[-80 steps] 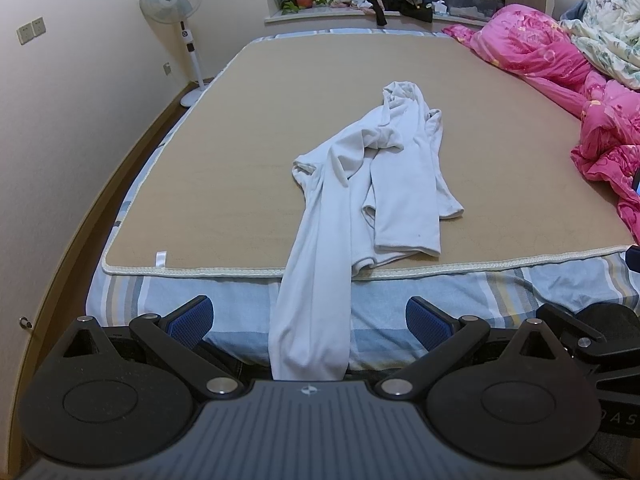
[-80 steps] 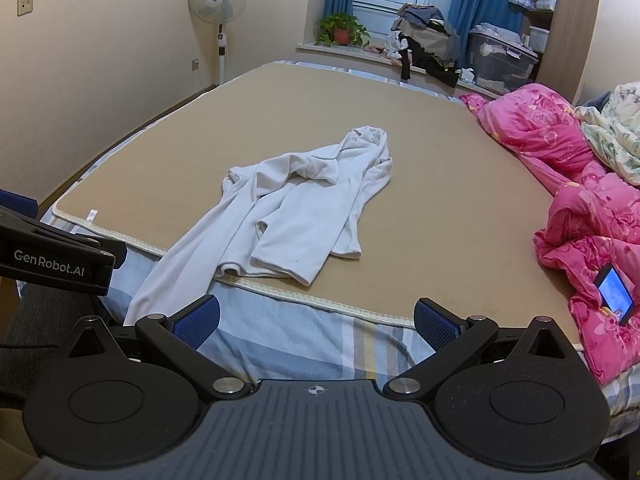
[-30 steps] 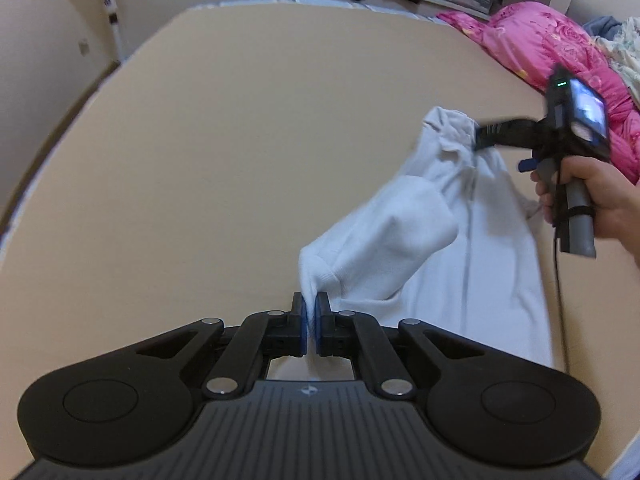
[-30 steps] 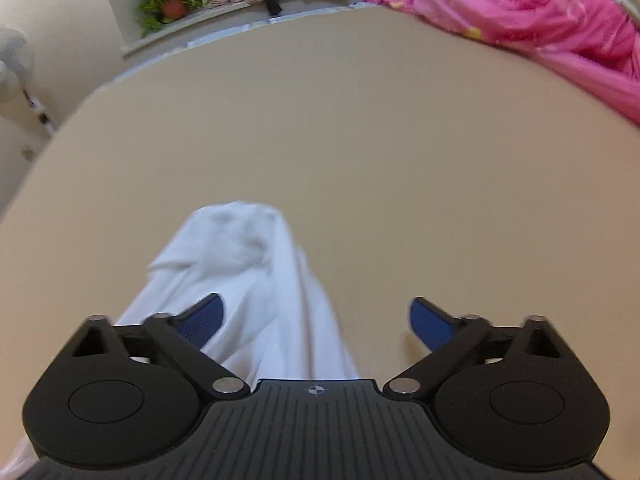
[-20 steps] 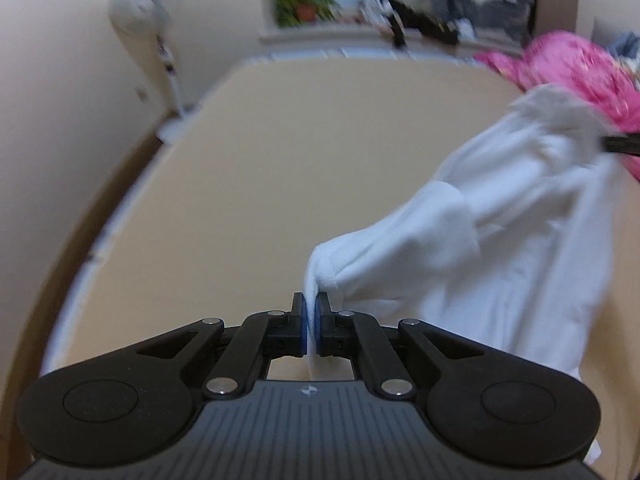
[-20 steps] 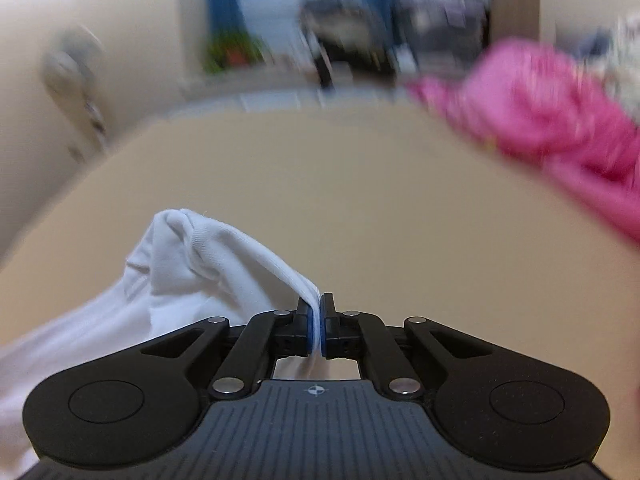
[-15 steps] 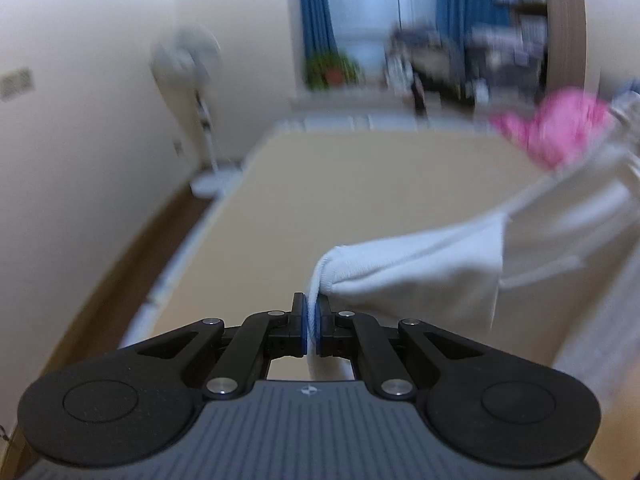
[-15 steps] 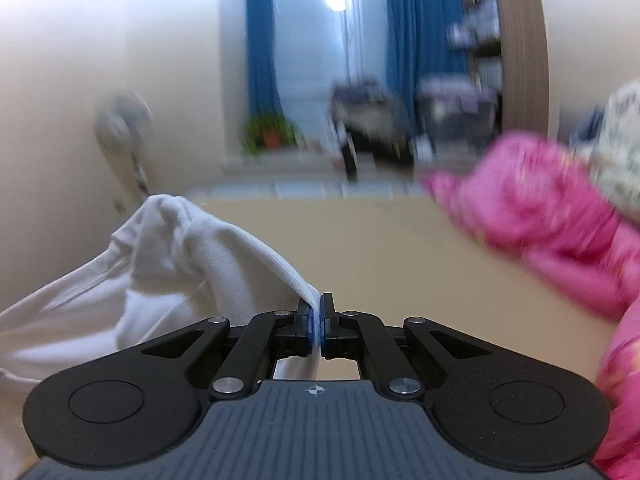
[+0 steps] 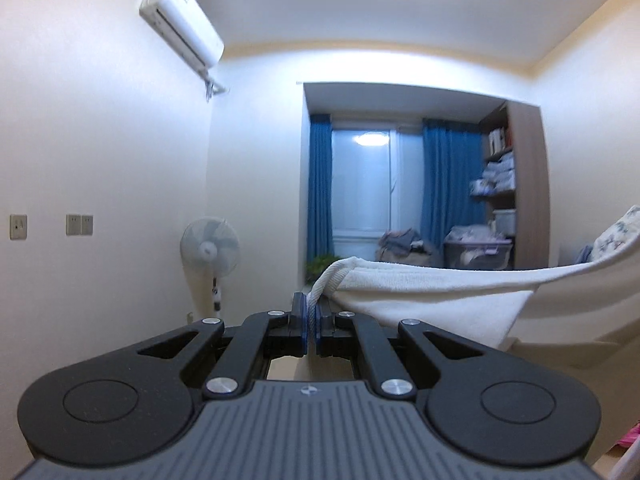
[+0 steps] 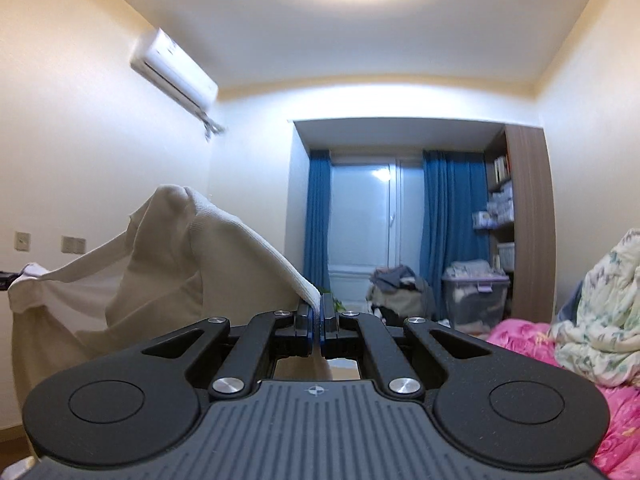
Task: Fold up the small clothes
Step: 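Lift the shirt with both grippers and shake it out in the air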
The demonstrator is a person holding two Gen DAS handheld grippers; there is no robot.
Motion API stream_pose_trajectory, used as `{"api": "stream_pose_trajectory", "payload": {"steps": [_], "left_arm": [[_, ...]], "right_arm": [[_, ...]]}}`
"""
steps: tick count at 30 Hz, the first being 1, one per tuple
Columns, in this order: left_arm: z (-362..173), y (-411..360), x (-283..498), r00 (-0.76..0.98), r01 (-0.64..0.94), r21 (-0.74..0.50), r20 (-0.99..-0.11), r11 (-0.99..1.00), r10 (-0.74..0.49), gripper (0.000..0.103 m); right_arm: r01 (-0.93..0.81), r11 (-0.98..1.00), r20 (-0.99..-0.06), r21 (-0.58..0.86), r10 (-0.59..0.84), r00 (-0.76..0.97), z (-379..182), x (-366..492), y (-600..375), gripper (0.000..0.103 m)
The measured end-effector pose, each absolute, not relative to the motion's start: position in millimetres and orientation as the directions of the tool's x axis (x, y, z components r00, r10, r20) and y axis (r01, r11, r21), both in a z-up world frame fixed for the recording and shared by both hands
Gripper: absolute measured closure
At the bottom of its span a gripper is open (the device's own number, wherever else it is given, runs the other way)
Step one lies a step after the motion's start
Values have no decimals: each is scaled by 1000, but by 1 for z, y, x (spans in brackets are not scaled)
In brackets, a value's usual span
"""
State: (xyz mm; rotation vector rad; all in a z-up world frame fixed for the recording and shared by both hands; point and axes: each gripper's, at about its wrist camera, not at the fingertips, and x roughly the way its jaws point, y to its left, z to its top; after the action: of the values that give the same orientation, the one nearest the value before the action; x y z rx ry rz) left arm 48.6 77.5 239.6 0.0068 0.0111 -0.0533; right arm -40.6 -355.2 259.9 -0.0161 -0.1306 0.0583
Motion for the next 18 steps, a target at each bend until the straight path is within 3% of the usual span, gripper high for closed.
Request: {"api": "stream_pose_trajectory", "payload": {"steps": [6,10,14,18], "left_arm": [[267,96,-3,996,90,-26,-15,996,-90,99],[260,98,28,995,76,-5,-71,997,-76,99],[221,83,105,978,66,44,-201,997,-56,99],[152,60,225,917,65,72,-398,995,-31,99]], "right_arm": [[-76,996,159,-54,84,984,269,-94,-342,101],[-97,995,112,-15,98,989,258,-78,-339,101],[-101,993,-41,62,103,994,222,-16,-348,101],[-45,992,-248,122,74,966,161,102,-368,101]]}}
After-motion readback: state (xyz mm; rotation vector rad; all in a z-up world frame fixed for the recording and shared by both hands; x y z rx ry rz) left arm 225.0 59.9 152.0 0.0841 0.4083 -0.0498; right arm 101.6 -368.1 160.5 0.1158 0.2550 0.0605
